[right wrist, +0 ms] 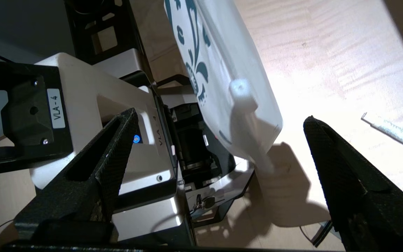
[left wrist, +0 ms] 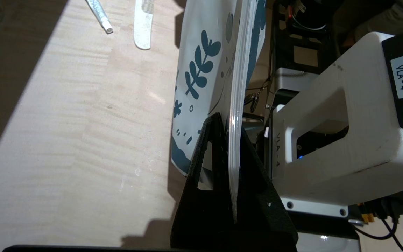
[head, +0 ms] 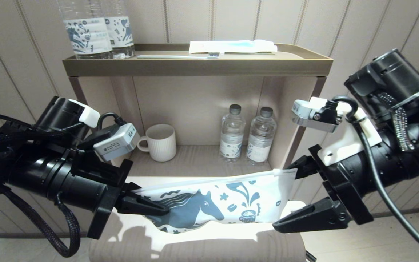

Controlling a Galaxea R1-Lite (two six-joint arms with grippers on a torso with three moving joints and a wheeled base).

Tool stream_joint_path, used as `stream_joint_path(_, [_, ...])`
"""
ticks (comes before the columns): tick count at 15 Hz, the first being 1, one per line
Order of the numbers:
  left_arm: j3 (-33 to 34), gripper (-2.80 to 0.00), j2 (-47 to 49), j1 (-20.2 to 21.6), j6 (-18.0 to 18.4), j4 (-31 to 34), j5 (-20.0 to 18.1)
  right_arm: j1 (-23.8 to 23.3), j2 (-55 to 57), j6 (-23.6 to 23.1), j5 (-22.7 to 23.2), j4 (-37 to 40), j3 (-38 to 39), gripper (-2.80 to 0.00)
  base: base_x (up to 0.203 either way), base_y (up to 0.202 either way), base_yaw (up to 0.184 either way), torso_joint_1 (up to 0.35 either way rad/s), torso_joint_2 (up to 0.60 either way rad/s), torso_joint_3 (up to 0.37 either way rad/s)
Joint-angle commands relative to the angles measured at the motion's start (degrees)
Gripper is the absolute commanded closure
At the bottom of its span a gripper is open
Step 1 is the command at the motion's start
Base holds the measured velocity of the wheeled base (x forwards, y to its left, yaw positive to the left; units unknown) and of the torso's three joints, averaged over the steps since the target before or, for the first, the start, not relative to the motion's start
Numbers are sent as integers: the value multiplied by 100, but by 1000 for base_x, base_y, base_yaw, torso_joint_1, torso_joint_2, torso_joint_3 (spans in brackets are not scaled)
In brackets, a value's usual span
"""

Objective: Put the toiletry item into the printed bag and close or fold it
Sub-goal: Hand it to the other hand

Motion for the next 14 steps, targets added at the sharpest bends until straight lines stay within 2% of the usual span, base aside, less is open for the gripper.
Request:
stream_joint_path(1, [8,0,-9,7,53,4,-27,43,148,-22,64,-146,131,-280,0,0,0,0,0,0])
stream_joint_path(6, [-9,0,-34,7,85,4,-65,61,177,-9,87,-1180,725,-280,0,0,0,0,0,0])
stream_joint_path(14, [-9,0,-23,-1,94,4,-89,62,162,9,150,-1183,530,-280,0,0,0,0,0,0])
